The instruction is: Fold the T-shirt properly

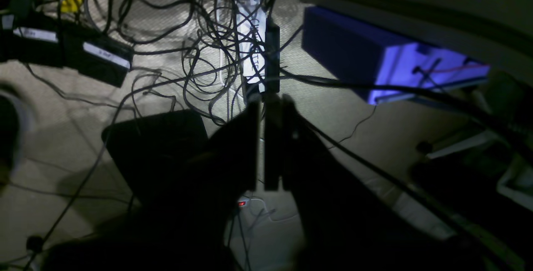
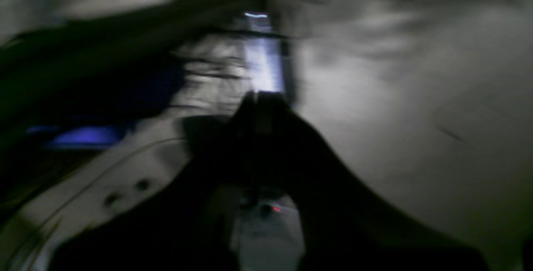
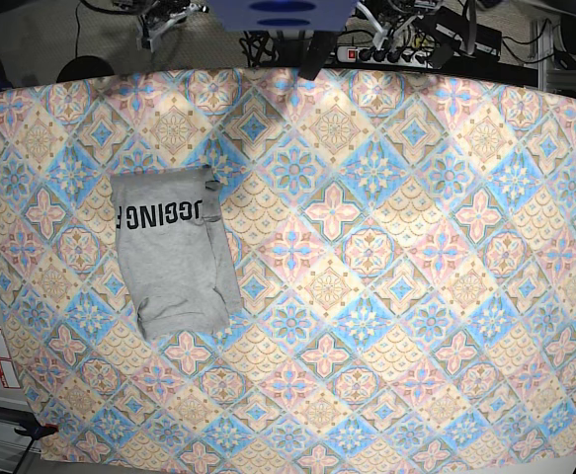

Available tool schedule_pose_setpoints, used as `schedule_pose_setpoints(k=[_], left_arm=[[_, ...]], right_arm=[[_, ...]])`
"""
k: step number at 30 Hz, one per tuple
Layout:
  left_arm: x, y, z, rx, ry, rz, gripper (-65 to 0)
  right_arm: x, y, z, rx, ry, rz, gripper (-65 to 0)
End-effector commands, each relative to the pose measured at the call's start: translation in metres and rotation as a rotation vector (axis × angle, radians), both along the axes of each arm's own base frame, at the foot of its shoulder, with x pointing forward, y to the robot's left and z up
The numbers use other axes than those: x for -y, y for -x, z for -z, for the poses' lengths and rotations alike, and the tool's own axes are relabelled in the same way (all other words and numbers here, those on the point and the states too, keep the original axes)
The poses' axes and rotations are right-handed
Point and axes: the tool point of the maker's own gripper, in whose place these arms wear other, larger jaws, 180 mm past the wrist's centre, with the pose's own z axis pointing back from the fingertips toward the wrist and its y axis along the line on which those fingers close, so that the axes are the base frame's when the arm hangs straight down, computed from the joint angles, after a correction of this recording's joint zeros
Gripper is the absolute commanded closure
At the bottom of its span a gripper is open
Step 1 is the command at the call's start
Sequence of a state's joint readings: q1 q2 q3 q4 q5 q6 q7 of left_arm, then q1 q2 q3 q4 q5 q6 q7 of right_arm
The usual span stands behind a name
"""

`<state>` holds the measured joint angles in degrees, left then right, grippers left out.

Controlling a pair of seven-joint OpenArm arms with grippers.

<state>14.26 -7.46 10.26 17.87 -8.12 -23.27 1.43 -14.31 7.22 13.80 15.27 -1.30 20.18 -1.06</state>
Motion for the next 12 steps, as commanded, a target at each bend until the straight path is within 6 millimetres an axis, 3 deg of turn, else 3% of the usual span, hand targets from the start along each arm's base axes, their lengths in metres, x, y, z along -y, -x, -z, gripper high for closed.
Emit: schedule_pose_setpoints(k=[1, 5, 9, 12], left_arm=[[-0.002, -0.004, 0.0, 0.014, 0.002, 0.0, 0.0], [-0.001, -0.018, 0.0, 0.035, 0.004, -0.002, 0.0], [0.005, -0.036, 0.001, 0.061, 0.013, -0.012, 0.0], [0.028, -0.05, 0.0, 0.081, 0.048, -0.007, 0.0]], right_arm=[[0.012, -0.003, 0.0, 0.009, 0.043, 0.005, 0.0], [0.03, 0.002, 0.002, -0.017, 0.152, 0.006, 0.0], [0.009, 0.002, 0.005, -0.02, 0.137, 0.016, 0.0], [0.003, -0.01, 0.006, -0.003, 0.127, 0.02, 0.0]])
